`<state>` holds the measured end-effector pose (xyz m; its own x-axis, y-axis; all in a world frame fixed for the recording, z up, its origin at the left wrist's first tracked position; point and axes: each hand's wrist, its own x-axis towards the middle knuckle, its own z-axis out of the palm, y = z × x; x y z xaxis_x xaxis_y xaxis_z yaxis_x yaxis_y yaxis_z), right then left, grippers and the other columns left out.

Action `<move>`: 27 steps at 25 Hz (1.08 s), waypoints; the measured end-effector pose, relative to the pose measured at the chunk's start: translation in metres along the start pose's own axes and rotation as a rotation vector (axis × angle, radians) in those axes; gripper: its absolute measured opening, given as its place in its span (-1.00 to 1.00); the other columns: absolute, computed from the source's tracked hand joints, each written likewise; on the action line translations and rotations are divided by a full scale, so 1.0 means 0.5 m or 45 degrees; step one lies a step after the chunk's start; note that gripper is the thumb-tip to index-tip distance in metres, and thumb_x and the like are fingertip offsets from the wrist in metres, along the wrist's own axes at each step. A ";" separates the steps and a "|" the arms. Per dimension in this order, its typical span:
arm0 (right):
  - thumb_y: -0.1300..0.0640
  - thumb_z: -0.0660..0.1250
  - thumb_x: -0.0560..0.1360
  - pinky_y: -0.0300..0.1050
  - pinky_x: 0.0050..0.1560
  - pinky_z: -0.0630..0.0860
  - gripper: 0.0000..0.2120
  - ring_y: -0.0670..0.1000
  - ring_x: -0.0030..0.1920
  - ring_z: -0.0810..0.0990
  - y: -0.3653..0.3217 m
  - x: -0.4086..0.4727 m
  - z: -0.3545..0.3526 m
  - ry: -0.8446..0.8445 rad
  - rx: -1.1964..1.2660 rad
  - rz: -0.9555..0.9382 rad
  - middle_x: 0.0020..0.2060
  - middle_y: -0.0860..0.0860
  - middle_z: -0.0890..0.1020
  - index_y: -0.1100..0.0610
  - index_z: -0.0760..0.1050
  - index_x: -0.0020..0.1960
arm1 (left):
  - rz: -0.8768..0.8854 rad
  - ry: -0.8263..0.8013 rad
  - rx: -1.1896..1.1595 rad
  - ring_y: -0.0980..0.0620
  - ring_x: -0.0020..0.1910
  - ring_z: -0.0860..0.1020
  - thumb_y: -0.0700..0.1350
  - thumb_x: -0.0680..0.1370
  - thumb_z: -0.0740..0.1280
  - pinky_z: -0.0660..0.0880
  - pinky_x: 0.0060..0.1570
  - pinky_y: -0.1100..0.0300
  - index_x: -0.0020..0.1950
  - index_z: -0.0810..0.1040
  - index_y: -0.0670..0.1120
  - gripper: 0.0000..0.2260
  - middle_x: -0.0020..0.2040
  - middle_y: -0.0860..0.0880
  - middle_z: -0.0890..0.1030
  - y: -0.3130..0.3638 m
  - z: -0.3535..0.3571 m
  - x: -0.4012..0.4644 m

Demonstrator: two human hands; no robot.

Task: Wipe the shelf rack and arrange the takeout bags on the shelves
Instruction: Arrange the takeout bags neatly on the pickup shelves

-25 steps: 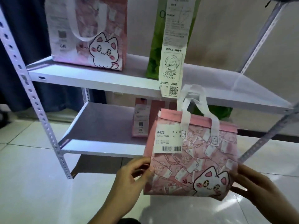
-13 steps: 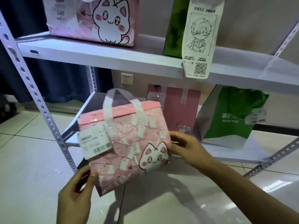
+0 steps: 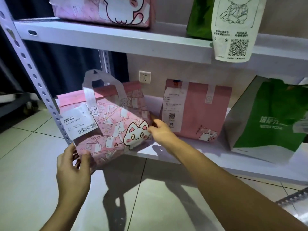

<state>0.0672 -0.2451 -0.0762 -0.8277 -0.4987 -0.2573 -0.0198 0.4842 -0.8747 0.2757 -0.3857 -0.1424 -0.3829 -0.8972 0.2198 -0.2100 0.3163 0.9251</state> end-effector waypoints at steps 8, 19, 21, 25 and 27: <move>0.20 0.33 0.58 -0.41 -0.39 0.53 -0.49 -0.24 -0.33 0.60 0.059 -0.025 -0.143 0.492 -0.073 -0.304 0.15 0.02 0.59 -0.12 0.35 0.47 | -0.076 -0.083 0.042 0.04 0.18 0.41 0.02 0.66 0.23 0.43 0.22 0.02 0.51 0.23 0.15 -0.58 0.40 -0.07 0.33 0.019 0.063 -0.012; 0.11 0.26 0.64 -0.09 0.05 0.51 -0.60 0.23 0.17 0.56 0.243 0.029 -0.294 0.930 0.232 -0.021 0.14 0.11 0.54 0.12 0.32 0.45 | -0.216 -0.204 0.033 -0.12 0.44 0.37 0.02 0.65 0.24 0.49 0.27 -0.22 0.52 0.23 0.12 -0.55 0.49 -0.04 0.28 0.042 0.128 0.001; 0.17 0.30 0.63 -0.29 -0.09 0.51 -0.76 0.22 0.13 0.58 0.247 0.037 -0.301 0.943 0.367 -0.049 0.09 0.16 0.61 0.23 0.47 0.27 | -0.156 -0.084 0.056 -0.04 0.31 0.47 -0.10 0.65 0.27 0.50 0.18 -0.02 0.39 0.34 0.14 -0.66 0.38 -0.03 0.36 0.038 0.123 -0.037; 0.34 0.31 0.59 -0.07 0.13 0.57 -0.85 0.07 -0.03 0.57 0.238 0.019 -0.317 0.920 0.486 -0.071 0.01 0.11 0.61 0.25 0.52 0.15 | 0.111 -0.265 0.015 0.29 0.10 0.52 -0.24 0.62 0.24 0.48 0.07 0.18 0.22 0.42 0.20 -0.66 0.20 0.08 0.51 0.075 0.157 -0.066; 0.33 0.27 0.62 -0.08 0.04 0.62 -0.89 0.01 -0.09 0.59 0.233 -0.006 -0.316 0.869 0.612 -0.082 -0.03 0.03 0.63 0.19 0.50 0.10 | 0.148 -0.461 0.018 0.26 0.15 0.52 -0.23 0.62 0.24 0.50 0.09 0.18 0.27 0.45 0.16 -0.66 0.23 0.09 0.53 0.105 0.197 -0.072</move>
<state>-0.0212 -0.0736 -0.1127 -0.9940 0.1050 -0.0307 0.0344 0.0335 -0.9988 0.1897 -0.3064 -0.1321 -0.6973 -0.6891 0.1972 -0.1582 0.4162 0.8954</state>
